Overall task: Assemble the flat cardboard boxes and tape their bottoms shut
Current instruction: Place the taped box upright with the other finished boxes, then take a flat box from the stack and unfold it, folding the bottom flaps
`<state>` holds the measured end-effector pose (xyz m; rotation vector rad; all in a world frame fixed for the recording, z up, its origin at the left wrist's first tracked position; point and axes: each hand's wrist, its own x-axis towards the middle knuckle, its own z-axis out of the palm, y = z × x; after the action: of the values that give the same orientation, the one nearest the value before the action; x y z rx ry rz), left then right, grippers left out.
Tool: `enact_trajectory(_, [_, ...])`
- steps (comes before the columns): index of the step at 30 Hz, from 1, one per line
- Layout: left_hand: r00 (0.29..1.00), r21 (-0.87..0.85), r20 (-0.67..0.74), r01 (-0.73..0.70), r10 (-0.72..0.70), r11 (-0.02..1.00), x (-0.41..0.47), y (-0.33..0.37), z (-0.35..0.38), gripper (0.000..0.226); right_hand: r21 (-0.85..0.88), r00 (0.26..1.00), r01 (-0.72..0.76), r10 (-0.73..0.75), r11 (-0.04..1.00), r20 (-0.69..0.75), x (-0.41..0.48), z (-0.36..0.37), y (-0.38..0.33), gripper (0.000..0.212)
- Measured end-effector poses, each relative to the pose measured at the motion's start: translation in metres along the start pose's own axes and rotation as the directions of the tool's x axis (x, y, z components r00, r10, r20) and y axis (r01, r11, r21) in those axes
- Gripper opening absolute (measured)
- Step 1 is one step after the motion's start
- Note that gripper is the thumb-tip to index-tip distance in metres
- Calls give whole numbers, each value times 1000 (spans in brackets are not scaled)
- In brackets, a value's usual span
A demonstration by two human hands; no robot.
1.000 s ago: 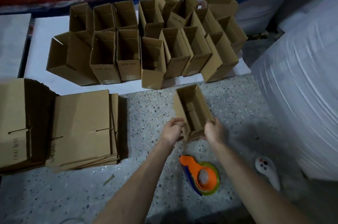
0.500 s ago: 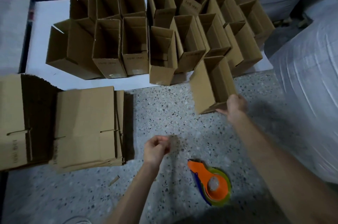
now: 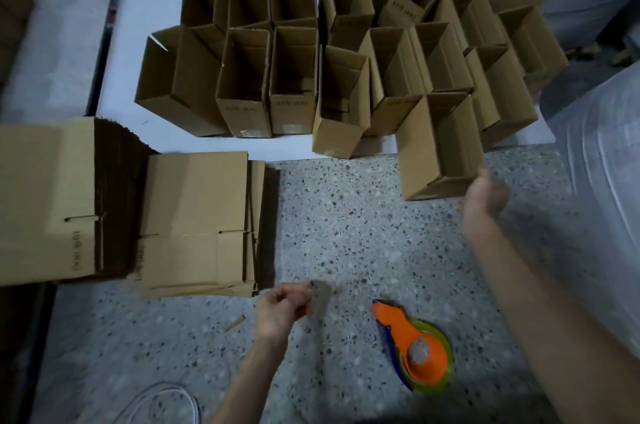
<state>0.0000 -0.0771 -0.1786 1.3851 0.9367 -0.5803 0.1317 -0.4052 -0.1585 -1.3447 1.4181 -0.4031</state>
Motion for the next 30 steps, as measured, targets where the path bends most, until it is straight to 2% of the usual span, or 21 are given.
enact_trajectory(3, [999,-45,-17,-45,45,998,-3,-1,-15,5,13,991,112,-111,994,-72,-16,-15,20,23])
enact_trajectory(5, [996,-37,-41,-80,78,996,-5,-1,-25,4,8,988,151,-150,989,-42,-34,-24,38,14])
enact_trajectory(8, [986,17,-95,-136,137,991,-3,1,-40,6,-70,964,237,-226,969,138,-67,-33,68,11])
enact_trajectory(10, [961,180,-151,-204,232,962,-1,4,-50,2,-112,931,281,-242,953,274,-88,-37,87,8])
enact_trajectory(12, [886,429,-202,-303,417,851,4,5,-61,8,-128,917,261,-204,957,344,-110,-39,103,9])
enact_trajectory(14, [754,660,-194,-373,627,653,9,11,-72,26,-148,888,276,-193,950,418,-130,-39,113,15])
enact_trajectory(15, [719,748,-159,-360,677,558,14,16,-76,41,-154,869,290,-193,945,455,-139,-37,117,16])
enact_trajectory(16, [729,816,-116,-317,674,483,21,21,-80,58,-157,851,300,-190,941,489,-147,-35,119,15])
enact_trajectory(18, [810,896,-77,-199,582,396,33,31,-85,84,-160,817,315,-181,936,548,-162,-32,122,10])
enact_trajectory(20, [861,927,-70,-130,503,351,42,36,-86,91,-157,786,330,-178,931,592,-173,-31,123,7])
enact_trajectory(23, [875,948,-19,-138,483,287,47,38,-86,78,-173,751,377,-191,910,632,-186,-33,123,12])
enact_trajectory(25, [869,944,13,-175,494,282,46,39,-88,62,-182,742,394,-195,901,642,-192,-36,122,16])
enact_trajectory(30, [834,868,58,-314,549,385,24,45,-99,21,-187,734,395,-187,899,652,-200,-45,118,13])
